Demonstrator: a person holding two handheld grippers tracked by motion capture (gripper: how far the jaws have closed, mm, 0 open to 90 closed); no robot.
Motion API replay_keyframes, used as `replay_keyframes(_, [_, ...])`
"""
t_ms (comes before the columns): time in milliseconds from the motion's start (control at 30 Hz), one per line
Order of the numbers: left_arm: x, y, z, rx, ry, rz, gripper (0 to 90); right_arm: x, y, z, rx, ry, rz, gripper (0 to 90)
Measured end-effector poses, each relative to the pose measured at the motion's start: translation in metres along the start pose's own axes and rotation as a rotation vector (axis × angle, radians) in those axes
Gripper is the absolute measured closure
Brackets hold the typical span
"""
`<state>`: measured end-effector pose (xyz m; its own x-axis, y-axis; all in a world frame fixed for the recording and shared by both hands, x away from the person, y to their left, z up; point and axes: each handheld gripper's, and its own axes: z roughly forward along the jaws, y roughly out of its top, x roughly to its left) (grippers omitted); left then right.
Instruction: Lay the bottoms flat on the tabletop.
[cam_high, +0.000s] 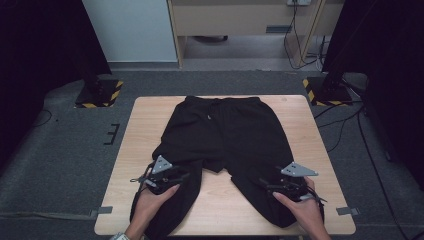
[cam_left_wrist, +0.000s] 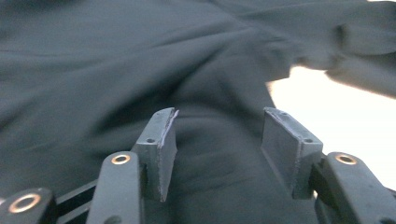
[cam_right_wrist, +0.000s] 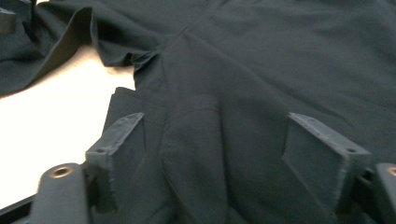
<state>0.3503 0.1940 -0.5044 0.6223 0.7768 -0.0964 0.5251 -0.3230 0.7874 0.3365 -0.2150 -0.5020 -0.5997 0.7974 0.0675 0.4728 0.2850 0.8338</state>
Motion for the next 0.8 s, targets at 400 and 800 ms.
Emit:
replay_keyframes(400, [0.006,-0.017,0.015,0.111,0.067,0.064,58.2,0.003,-0.015,0.013,0.117,-0.036,-0.029,31.6])
replay_keyframes(800, [-0.009,-0.033,-0.019,0.2,-0.004,0.092,70.6,-0.001,-0.016,0.007,0.11,-0.017,-0.016,33.2])
